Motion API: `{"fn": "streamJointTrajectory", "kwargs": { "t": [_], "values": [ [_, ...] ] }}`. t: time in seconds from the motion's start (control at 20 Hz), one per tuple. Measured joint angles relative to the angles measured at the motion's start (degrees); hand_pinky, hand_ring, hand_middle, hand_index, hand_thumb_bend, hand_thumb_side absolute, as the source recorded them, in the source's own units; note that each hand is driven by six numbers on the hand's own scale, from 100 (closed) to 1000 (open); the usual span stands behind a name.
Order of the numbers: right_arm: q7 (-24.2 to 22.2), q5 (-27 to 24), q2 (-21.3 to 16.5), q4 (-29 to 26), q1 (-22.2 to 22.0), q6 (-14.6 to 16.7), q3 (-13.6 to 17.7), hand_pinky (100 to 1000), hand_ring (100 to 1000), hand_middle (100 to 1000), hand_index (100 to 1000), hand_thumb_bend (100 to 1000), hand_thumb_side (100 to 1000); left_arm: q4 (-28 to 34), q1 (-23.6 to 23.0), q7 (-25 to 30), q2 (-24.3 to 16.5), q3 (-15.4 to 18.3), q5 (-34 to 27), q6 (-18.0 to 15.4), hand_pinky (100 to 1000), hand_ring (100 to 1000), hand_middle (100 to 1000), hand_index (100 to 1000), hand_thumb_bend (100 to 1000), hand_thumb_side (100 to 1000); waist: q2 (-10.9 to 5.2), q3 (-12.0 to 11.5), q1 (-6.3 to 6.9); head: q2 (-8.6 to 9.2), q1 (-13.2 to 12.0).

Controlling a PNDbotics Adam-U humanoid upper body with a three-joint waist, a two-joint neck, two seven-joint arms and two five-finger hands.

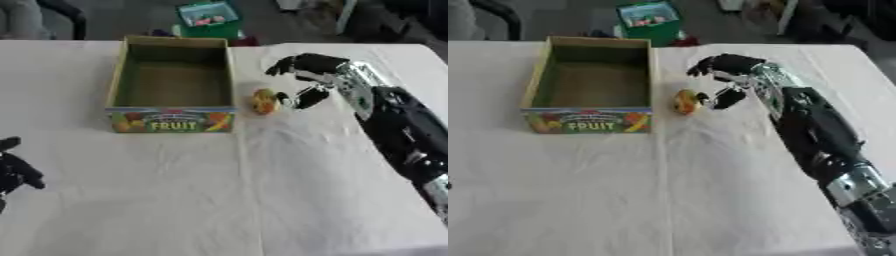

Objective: Pick up objects on the table and place them in the box.

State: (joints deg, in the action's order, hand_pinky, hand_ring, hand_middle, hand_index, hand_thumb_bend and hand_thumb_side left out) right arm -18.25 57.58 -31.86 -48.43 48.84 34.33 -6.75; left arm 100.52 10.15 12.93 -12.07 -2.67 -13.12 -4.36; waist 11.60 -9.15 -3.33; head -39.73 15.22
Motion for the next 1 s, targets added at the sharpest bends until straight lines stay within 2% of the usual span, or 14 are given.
{"fn": "streamJointTrajectory", "kwargs": {
  "t": [0.25, 0.6, 1.0],
  "values": [
    [-4.33, 0.03, 0.25, -0.32, -0.01, 0.91, -0.33, 767, 820, 807, 946, 100, 422, 0.0, 0.0, 0.0, 0.0, 0.0, -0.01, 0.0, 468, 502, 460, 797, 100, 761, -0.13, 0.04, 0.01, 0.0, -0.02],
    [-9.27, -0.78, 0.29, -3.55, -0.38, 2.33, -1.8, 793, 836, 826, 941, 100, 465, 0.0, 0.0, 0.0, 0.0, 0.0, -0.01, 0.0, 468, 501, 460, 797, 100, 760, -0.13, 0.15, 0.0, 0.0, -0.08],
    [-10.66, 1.19, 1.0, -5.02, -0.5, 2.82, -3.16, 809, 842, 837, 929, 157, 492, 0.0, 0.0, 0.0, 0.0, 0.0, -0.01, 0.0, 467, 501, 459, 796, 100, 761, -0.13, 0.08, 0.02, 0.0, -0.07]
  ]
}}
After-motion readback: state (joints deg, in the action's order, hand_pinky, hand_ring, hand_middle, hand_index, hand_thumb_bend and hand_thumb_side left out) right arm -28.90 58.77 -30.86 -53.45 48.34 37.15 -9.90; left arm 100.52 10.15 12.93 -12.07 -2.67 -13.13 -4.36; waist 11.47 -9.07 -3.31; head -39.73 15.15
